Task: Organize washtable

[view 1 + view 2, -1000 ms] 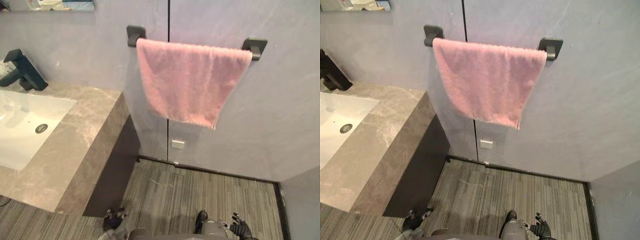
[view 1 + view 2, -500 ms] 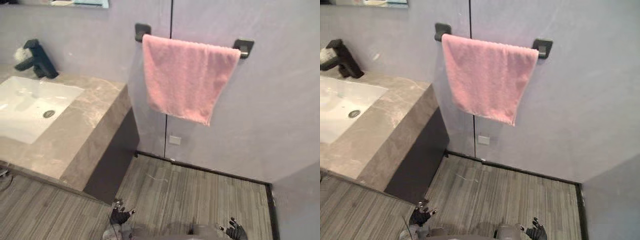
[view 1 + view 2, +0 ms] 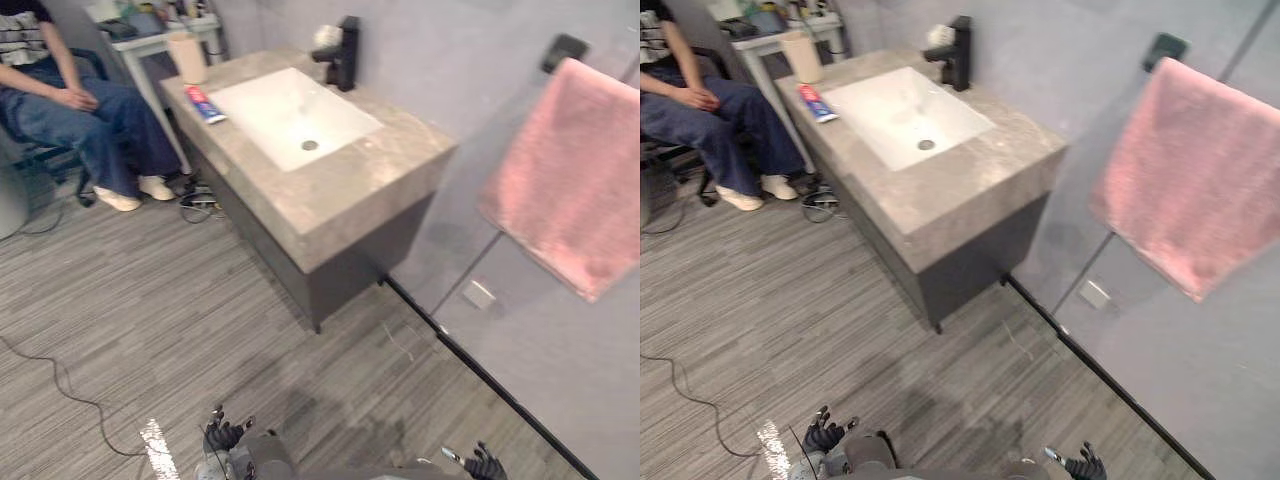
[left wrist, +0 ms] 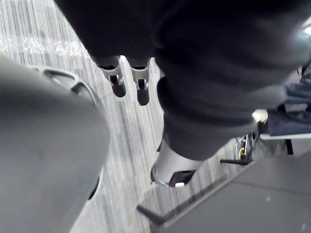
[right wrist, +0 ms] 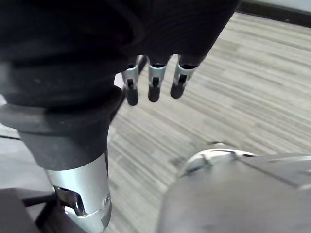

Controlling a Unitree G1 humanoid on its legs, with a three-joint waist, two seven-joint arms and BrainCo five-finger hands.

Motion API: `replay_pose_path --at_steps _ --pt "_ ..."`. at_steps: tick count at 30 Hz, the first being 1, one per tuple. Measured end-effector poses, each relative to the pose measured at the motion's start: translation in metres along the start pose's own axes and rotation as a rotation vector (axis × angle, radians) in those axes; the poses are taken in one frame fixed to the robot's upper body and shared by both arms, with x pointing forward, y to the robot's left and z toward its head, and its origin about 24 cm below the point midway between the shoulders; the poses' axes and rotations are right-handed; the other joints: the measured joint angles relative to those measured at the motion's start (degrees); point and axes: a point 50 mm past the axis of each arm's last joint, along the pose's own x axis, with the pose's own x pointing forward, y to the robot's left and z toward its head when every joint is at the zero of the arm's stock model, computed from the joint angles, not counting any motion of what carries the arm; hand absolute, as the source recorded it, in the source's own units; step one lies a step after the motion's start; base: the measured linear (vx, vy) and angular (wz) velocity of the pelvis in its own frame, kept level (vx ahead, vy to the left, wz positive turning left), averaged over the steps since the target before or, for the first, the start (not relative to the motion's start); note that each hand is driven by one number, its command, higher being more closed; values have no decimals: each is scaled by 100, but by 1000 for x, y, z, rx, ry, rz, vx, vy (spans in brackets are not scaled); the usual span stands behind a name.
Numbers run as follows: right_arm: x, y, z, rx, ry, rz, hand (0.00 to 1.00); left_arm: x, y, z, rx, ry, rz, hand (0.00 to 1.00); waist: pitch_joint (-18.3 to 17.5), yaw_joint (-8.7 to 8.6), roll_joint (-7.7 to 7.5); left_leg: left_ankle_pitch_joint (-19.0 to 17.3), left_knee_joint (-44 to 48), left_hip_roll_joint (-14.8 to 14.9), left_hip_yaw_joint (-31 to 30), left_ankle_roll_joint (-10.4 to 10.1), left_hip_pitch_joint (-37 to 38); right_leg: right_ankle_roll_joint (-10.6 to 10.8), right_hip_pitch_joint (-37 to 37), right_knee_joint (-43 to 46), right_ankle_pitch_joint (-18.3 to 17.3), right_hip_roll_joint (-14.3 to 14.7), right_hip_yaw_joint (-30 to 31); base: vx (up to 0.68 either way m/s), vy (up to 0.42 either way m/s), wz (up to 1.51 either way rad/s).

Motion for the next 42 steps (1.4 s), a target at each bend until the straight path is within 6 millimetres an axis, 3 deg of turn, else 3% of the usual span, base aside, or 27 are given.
replay_pose_path --at_steps 1,2,3,5,6,7,8,9,10,11,12,13,14,17,21,22,23,24,25,26,28,30,32,34,39,40,42 --pt "1 -3 -2 22 27 -15 0 1 -4 -1 -2 10 -8 0 -43 -79 79 -255 -256 -315 -100 -715 -54 176 22 -44 112 -180 -131 50 490 109" --pt "1 -1 -7 42 56 -14 0 2 -3 -1 5 12 -7 0 -48 -137 77 -415 -460 -553 -128 -747 -30 277 56 -208 184 -267 -186 70 695 155" --pt "1 6 -14 78 96 -3 0 5 1 3 37 9 -2 0 -94 -262 -106 -519 -793 -1044 -315 -673 -183 240 187 -792 383 -251 -124 43 533 157" --pt "2 7 -10 103 95 -1 0 7 7 2 66 20 8 0 -97 -172 -108 -595 -678 -1329 -480 -498 -344 59 455 -1127 944 -294 -214 89 506 114" --pt "4 8 -5 122 81 -2 0 6 13 -3 79 38 22 0 -71 -169 -11 -756 -634 -1600 -563 -279 -351 100 588 -987 1424 -504 -345 107 475 69" --pt "5 7 -2 121 73 -5 0 6 14 -5 84 48 24 0 -70 -166 31 -862 -727 -1749 -628 -201 -290 49 572 -725 1543 -679 -367 107 557 109" --pt "7 -1 6 125 37 -34 0 4 13 -12 95 75 15 0 -11 -164 81 -962 -974 -2205 -787 -13 -56 -677 394 164 1903 -1260 -240 107 417 91" --pt "8 -8 12 126 15 -53 0 3 8 -14 109 81 -4 0 33 -188 158 -959 -1097 -2337 -907 86 100 -1325 165 694 1976 -1372 129 149 412 100" --pt "8 -10 15 127 0 -58 0 4 7 -13 130 76 -16 0 90 -224 217 -965 -1274 -2485 -1044 265 342 -1351 -161 1502 1362 -1184 861 163 269 74" --pt "8 -5 13 133 6 -47 0 3 9 -15 138 84 -11 0 133 -256 262 -918 -1508 -2632 -1166 394 597 -993 -500 2196 728 -737 1550 163 251 68" --pt "7 -2 11 142 12 -38 0 3 10 -17 149 89 -12 0 160 -279 223 -901 -1644 -2706 -1230 422 759 -905 -667 2548 440 -466 1828 171 225 72" --pt "5 7 5 153 23 -14 0 2 13 -19 157 98 -9 0 187 -354 148 -886 -1852 -2845 -1361 461 1031 -783 -978 3092 -33 136 2213 154 168 73" --pt "1 17 0 175 22 4 0 2 15 -19 171 97 -5 0 193 -379 71 -895 -2016 -2981 -1443 513 1220 -774 -1339 3351 -328 614 2300 169 143 69" --pt "-4 17 -1 148 -9 19 0 2 14 -19 206 93 -14 0 211 -583 52 -1035 -2159 -3248 -1895 655 1456 -832 -2152 2839 -529 1488 2332 269 90 84" --pt "-10 10 -20 158 42 -2 0 3 -4 -16 213 80 -57 0 244 -637 128 -1285 -2263 -3350 -2567 649 2019 -1027 -2261 1283 -373 1748 2064 491 0 106" --pt "-11 10 -24 161 55 -1 0 2 -10 -16 215 80 -78 0 163 -664 33 -1427 -2264 -3375 -2769 567 2157 -1170 -2161 710 -61 1647 1815 741 -82 97" --pt "-12 9 -25 182 58 -11 0 1 -16 -20 220 101 -104 0 81 -742 131 -1464 -2189 -3315 -2936 494 2249 -1548 -2012 709 314 1542 1521 630 -78 104" --pt "-11 7 -24 187 55 -16 0 0 -19 -20 229 99 -117 0 22 -793 191 -1437 -2015 -3227 -2932 446 2211 -1546 -1944 702 218 1530 1369 530 -90 99" --pt "-11 6 -24 194 53 -22 0 0 -22 -19 227 96 -128 0 1 -871 239 -1320 -1510 -3160 -2865 233 2022 -1544 -1767 620 91 1549 1210 633 -112 74" --pt "-11 4 -21 204 38 -26 0 1 -20 -18 187 100 -110 0 31 -952 285 -832 -42 -2925 -2508 -620 1507 -1568 -1268 315 -27 1720 1117 633 -112 43" --pt "-10 3 -16 200 18 -25 0 0 -11 -23 144 118 -69 0 74 -771 331 -41 1624 -2378 -2100 -1221 867 -1635 -760 -51 -82 2061 1339 530 -63 -55" --pt "-7 9 -6 192 -2 -8 0 1 0 -18 91 103 -16 0 97 -623 310 -187 3031 -1713 -1721 -866 101 -1710 -274 -224 -149 2261 1616 581 -23 -110" --pt "-4 17 2 142 -15 25 0 3 4 -12 74 74 4 0 157 -516 151 -433 2826 -1310 -1462 -443 -308 -1702 245 -576 -145 2232 2000 427 12 -89" --pt "-2 19 11 98 -37 41 0 3 3 -11 71 71 1 0 152 -460 169 -516 1828 -1179 -1407 -315 -371 -1565 579 -874 -180 2169 2227 304 114 -72" --pt "2 33 29 45 -82 93 0 2 -4 -13 66 81 -15 0 107 -370 168 -437 -1476 -1466 -1170 -344 -281 -1009 945 -1042 -529 1913 2530 322 257 -37" --pt "2 36 29 30 -82 106 0 3 -5 -13 59 79 -17 0 35 -233 111 -99 -1563 -1583 -1105 -262 -204 -903 949 -906 -733 1793 2675 378 379 -47" --pt "0 46 26 -9 -72 146 0 6 -1 -7 77 64 -13 0 -91 -112 -196 -82 -1646 -1879 -816 -236 136 -721 796 -111 -942 1367 2871 421 341 -62"
